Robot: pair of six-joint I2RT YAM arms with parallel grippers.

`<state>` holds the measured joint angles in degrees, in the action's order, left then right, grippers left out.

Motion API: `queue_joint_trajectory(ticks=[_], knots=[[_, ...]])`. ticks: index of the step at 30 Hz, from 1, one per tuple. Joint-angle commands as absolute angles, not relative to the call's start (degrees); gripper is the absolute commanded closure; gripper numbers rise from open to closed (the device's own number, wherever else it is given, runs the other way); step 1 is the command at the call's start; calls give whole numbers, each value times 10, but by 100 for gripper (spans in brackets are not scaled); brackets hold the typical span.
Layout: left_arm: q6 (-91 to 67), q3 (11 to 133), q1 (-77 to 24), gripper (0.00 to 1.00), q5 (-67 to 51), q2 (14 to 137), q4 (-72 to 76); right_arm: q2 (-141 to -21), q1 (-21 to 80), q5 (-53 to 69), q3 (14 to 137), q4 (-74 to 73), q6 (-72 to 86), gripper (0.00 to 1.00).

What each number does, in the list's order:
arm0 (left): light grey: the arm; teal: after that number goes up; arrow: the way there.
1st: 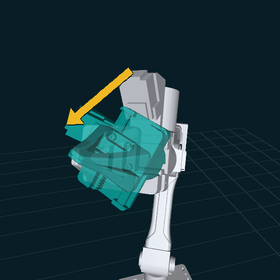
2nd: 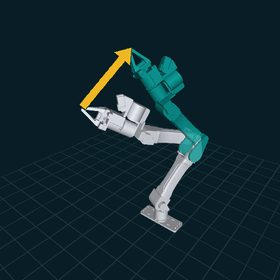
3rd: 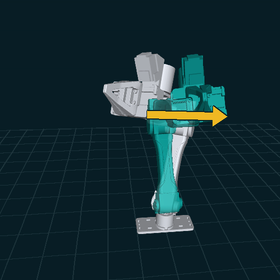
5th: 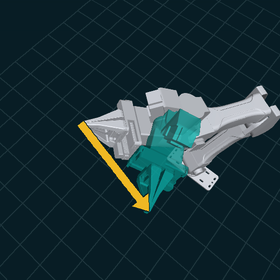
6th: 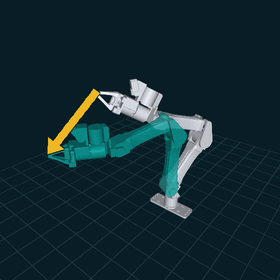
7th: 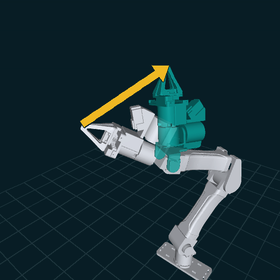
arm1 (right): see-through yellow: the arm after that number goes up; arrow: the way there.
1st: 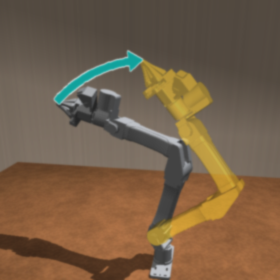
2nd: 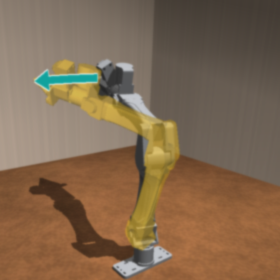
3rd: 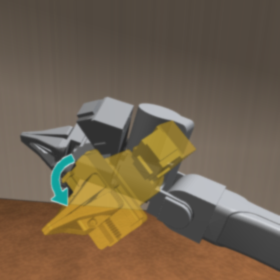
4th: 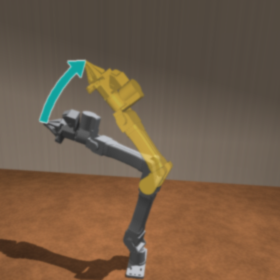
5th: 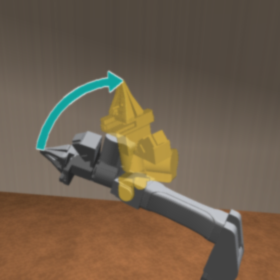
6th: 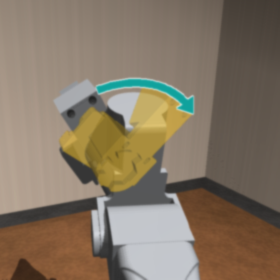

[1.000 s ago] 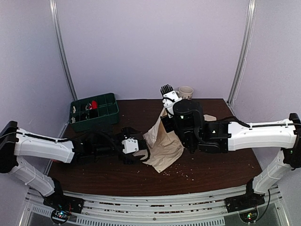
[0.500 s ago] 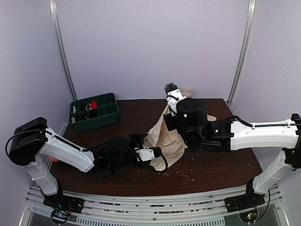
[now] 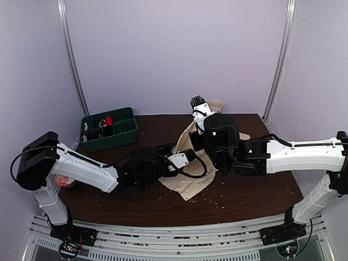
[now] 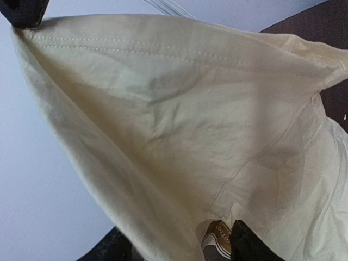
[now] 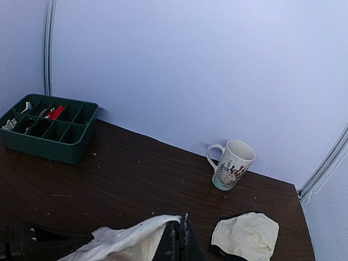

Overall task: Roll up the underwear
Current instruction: Pick up the underwear.

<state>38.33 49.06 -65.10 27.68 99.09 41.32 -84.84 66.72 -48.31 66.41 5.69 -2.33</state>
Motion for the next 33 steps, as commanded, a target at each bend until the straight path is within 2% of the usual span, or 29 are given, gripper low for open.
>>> queue_joint_trajectory(ticks=[1, 3, 11, 14, 19, 25, 33], knots=[[370, 473, -650, 41, 292, 999, 422, -843, 663, -497, 661, 51, -19, 100], [371, 461, -650, 44, 294, 994, 425, -841, 663, -500, 660, 52, -19, 100], [359, 444, -629, 44, 294, 975, 420, -836, 663, -506, 656, 54, -23, 100], [352, 441, -617, 47, 291, 970, 422, -838, 663, -507, 656, 54, -25, 100], [351, 439, -610, 65, 284, 966, 423, -843, 662, -509, 658, 54, -27, 100], [352, 441, -598, 99, 286, 943, 413, -835, 662, -506, 655, 51, -32, 100], [378, 444, -561, 100, 221, 808, 348, -801, 663, -462, 645, 44, -47, 100]])
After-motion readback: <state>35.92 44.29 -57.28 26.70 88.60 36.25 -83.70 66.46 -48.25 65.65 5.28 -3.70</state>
